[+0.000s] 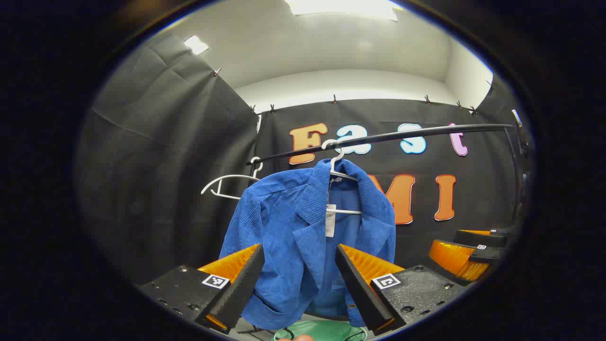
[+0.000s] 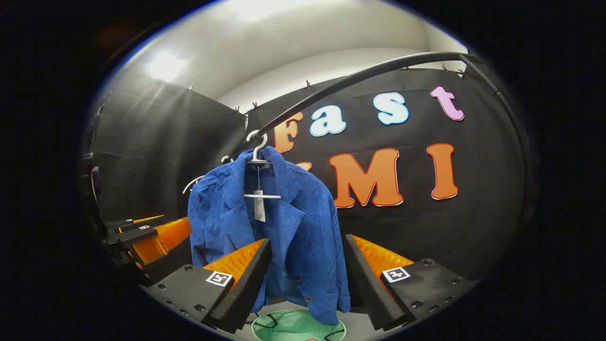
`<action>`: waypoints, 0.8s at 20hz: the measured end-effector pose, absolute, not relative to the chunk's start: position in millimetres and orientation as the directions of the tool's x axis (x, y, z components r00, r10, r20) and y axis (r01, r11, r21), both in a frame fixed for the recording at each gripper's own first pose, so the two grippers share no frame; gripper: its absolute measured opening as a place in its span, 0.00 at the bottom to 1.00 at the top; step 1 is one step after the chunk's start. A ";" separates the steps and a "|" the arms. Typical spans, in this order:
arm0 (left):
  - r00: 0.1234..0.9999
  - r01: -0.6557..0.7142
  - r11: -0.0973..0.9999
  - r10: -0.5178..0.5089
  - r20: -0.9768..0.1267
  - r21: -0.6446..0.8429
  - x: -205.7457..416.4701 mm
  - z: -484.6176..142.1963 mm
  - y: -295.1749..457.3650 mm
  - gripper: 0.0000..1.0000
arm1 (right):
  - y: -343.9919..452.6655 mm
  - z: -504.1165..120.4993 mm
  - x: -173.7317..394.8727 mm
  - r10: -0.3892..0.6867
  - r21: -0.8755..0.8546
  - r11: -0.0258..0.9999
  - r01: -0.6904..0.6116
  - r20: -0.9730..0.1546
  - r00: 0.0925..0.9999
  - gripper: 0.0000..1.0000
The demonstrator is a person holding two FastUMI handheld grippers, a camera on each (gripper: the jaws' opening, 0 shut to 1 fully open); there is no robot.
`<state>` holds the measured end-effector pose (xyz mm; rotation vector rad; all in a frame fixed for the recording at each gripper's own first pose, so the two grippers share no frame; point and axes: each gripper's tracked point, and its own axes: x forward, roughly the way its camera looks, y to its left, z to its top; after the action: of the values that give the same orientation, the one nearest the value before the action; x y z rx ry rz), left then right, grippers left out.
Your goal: Grasp the clothes on the hanger with both hands and then place them into the laundry hamper below.
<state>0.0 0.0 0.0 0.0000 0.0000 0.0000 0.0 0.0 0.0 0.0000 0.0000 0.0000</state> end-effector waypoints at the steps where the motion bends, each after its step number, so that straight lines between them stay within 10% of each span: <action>1: 1.000 0.002 1.000 -0.002 0.003 0.002 -1.1 1.2 0.3 0.92 | -1.0 -0.5 0.4 -0.003 0.002 1.000 0.003 0.000 1.000 0.99; 16: 0.992 -0.124 0.992 0.124 0.026 -0.001 -45.0 13.2 31.9 0.94 | -22.7 0.6 -13.4 0.014 0.013 1.000 -0.014 0.013 1.000 0.99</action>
<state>-45.0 31.9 13.2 0.0008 -0.0259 0.1247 -13.4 -22.7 0.6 0.0133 -0.0125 0.0137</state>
